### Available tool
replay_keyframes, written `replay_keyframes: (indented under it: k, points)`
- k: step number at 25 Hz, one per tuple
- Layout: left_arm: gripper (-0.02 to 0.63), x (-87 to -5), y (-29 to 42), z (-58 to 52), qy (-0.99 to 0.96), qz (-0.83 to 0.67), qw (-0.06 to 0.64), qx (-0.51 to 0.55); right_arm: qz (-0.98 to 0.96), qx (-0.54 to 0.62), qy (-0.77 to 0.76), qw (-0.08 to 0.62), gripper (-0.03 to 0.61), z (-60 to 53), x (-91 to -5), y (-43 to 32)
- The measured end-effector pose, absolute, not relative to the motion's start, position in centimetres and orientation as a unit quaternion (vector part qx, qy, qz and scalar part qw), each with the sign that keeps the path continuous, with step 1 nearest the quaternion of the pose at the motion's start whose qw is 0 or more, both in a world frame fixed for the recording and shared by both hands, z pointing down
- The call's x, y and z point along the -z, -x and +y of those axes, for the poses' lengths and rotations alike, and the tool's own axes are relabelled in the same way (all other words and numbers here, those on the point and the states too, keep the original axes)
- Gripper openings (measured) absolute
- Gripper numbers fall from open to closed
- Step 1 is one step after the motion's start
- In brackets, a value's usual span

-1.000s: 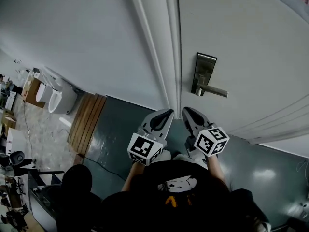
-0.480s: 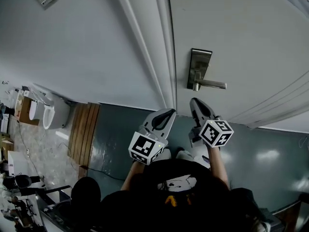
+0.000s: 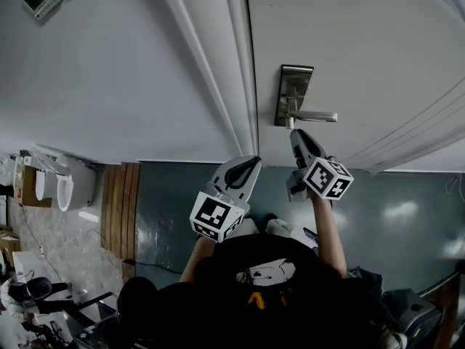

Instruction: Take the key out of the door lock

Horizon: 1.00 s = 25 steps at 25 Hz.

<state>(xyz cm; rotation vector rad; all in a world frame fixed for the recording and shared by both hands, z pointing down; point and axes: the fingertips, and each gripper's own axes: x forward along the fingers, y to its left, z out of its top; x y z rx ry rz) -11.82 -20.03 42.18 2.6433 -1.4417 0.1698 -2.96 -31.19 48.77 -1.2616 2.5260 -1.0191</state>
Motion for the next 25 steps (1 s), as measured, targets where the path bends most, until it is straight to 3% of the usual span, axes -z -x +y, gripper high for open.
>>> replay_keyframes:
  k: [6, 10, 21, 25]
  points:
    - [0.009, -42.2, 12.3, -20.4, -0.883, -0.463, 0.063, -0.055, 0.820, 0.366, 0.435, 0.067, 0.102, -32.7, -50.9, 2.9]
    - [0.009, -42.3, 12.4, -20.3, -0.887, -0.455, 0.064, -0.056, 0.797, 0.417, 0.424, 0.106, 0.110, -33.4, -51.3, 3.5]
    - [0.009, -42.8, 12.7, -20.0, -0.891, -0.444, 0.066, -0.063, 0.754, 0.483, 0.408, 0.179, 0.106, -35.9, -52.6, 4.3]
    - [0.009, -42.8, 13.3, -19.9, -0.889, -0.448, 0.066, -0.063, 0.753, 0.480, 0.406, 0.194, 0.060, -36.2, -52.2, 4.8]
